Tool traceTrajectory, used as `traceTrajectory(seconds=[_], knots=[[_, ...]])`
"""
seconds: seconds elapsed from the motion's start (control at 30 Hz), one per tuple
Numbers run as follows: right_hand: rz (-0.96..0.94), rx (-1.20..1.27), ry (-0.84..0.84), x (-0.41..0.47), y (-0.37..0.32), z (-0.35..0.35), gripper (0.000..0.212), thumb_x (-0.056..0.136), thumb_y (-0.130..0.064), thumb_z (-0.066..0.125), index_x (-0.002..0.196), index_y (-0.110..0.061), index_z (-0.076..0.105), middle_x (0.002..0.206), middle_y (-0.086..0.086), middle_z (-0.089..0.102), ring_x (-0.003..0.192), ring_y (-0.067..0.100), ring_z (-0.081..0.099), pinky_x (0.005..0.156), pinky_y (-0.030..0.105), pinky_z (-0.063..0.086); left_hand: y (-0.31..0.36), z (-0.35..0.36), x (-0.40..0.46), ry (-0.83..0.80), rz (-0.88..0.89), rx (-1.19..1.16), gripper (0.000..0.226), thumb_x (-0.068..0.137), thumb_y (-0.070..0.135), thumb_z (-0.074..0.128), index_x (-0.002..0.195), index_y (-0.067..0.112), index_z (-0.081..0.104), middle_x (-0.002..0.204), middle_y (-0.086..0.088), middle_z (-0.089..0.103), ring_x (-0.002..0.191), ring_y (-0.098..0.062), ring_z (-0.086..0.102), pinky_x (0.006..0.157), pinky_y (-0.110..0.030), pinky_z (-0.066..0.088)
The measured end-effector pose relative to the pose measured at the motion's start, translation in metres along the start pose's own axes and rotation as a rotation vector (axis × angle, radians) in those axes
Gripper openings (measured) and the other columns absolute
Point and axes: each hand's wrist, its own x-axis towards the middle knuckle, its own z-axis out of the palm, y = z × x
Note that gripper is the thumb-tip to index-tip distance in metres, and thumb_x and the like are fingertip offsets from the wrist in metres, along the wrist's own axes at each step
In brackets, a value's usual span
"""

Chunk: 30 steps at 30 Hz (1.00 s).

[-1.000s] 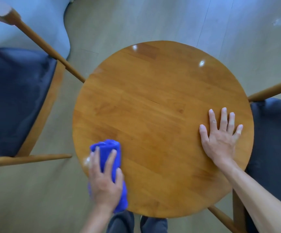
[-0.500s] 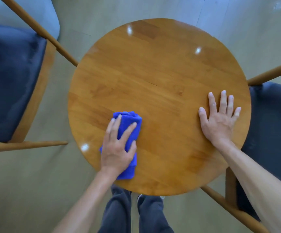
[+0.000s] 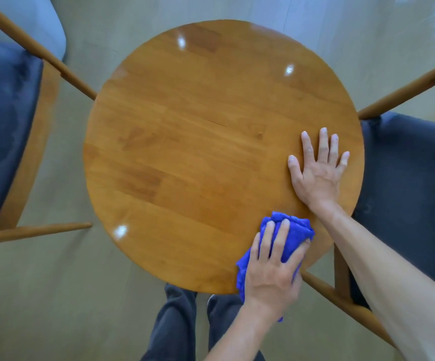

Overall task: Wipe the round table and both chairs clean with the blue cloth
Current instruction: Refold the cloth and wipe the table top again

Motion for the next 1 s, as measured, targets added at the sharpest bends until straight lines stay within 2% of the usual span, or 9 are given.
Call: traceTrajectory(seconds=[0.13,0.33,0.47,0.57,0.67,0.73,0.87,0.93,1.0], knots=[[-0.001,0.011,0.006,0.000,-0.001,-0.001,0.065,0.092,-0.057,0.019,0.152,-0.030,0.020,0.162,0.005,0.005,0.148,0.027,0.000,0.116,0.056,-0.001,-0.051,-0.022,0.006,-0.070,0.155,-0.018,0.054,0.079,0.022,0.062,0.133,0.029,0.057,0.149,-0.011,0.040,0.140,-0.033,0.033,0.105,-0.049,0.039],[0.004,0.009,-0.023,0.000,-0.003,-0.004,0.061,0.097,-0.054,0.025,0.152,-0.030,0.016,0.162,0.005,0.001,0.148,0.027,-0.005,0.116,0.056,-0.003,-0.171,-0.091,0.061,0.169,-0.305,0.119,0.050,0.084,0.024,0.057,0.133,0.016,0.057,0.149,-0.021,0.035,0.137,-0.043,0.031,0.114,-0.047,0.026],[0.095,0.200,-0.043,0.000,-0.019,-0.014,0.054,0.100,-0.045,0.028,0.151,-0.028,0.022,0.162,0.005,0.004,0.148,0.025,-0.004,0.117,0.053,-0.004,-0.120,-0.072,0.079,0.207,-0.546,0.067,0.051,0.083,0.020,0.063,0.133,0.012,0.057,0.150,-0.026,0.031,0.138,-0.048,0.027,0.113,-0.054,0.026],[0.207,0.569,0.011,-0.010,-0.042,-0.028,0.049,0.103,-0.039,0.027,0.150,-0.027,0.026,0.161,0.005,0.013,0.148,0.020,0.004,0.120,0.049,0.002,-0.054,-0.050,0.096,0.135,-0.483,-0.160,0.044,0.090,0.026,0.057,0.134,0.017,0.057,0.153,-0.020,0.029,0.142,-0.043,0.020,0.115,-0.053,0.022],[0.219,0.659,0.049,-0.041,-0.072,-0.033,0.053,0.099,-0.040,0.038,0.150,-0.028,0.026,0.159,0.007,0.019,0.146,0.021,0.013,0.119,0.045,0.012,-0.050,-0.059,0.104,0.077,-0.458,-0.409,0.044,0.095,0.024,0.040,0.137,0.017,0.052,0.156,-0.010,0.027,0.145,-0.029,0.018,0.118,-0.044,0.017],[0.222,0.555,0.016,-0.066,-0.101,-0.025,0.065,0.093,-0.046,0.049,0.150,-0.029,0.024,0.158,0.009,0.019,0.144,0.025,0.016,0.115,0.045,0.017,-0.087,-0.078,0.092,0.089,-0.411,-0.292,0.049,0.092,0.020,0.040,0.141,0.015,0.046,0.155,-0.010,0.030,0.143,-0.030,0.025,0.117,-0.048,0.019],[0.279,0.311,0.091,-0.096,-0.170,-0.001,0.085,0.083,-0.056,0.058,0.151,-0.016,0.025,0.153,0.018,0.028,0.133,0.035,0.036,0.104,0.047,0.034,-0.186,-0.112,0.073,-0.013,-0.539,0.147,0.057,0.094,0.031,0.044,0.149,0.031,0.030,0.161,-0.002,0.015,0.148,-0.028,0.008,0.113,-0.063,0.008],[0.122,0.223,0.113,-0.101,-0.189,0.007,0.080,0.083,-0.055,0.057,0.149,-0.017,0.032,0.149,0.019,0.036,0.126,0.035,0.045,0.098,0.046,0.041,-0.207,-0.110,0.071,-0.071,-0.554,0.260,0.055,0.097,0.034,0.040,0.150,0.031,0.028,0.161,-0.004,0.011,0.148,-0.030,0.005,0.112,-0.066,0.004],[-0.209,0.179,0.146,-0.104,-0.179,0.012,0.063,0.088,-0.046,0.056,0.145,-0.025,0.040,0.146,0.019,0.041,0.121,0.034,0.051,0.092,0.043,0.044,-0.213,-0.105,0.068,-0.083,-0.526,0.302,0.055,0.097,0.038,0.030,0.151,0.029,0.026,0.161,-0.005,0.010,0.148,-0.032,0.005,0.111,-0.066,0.002]])
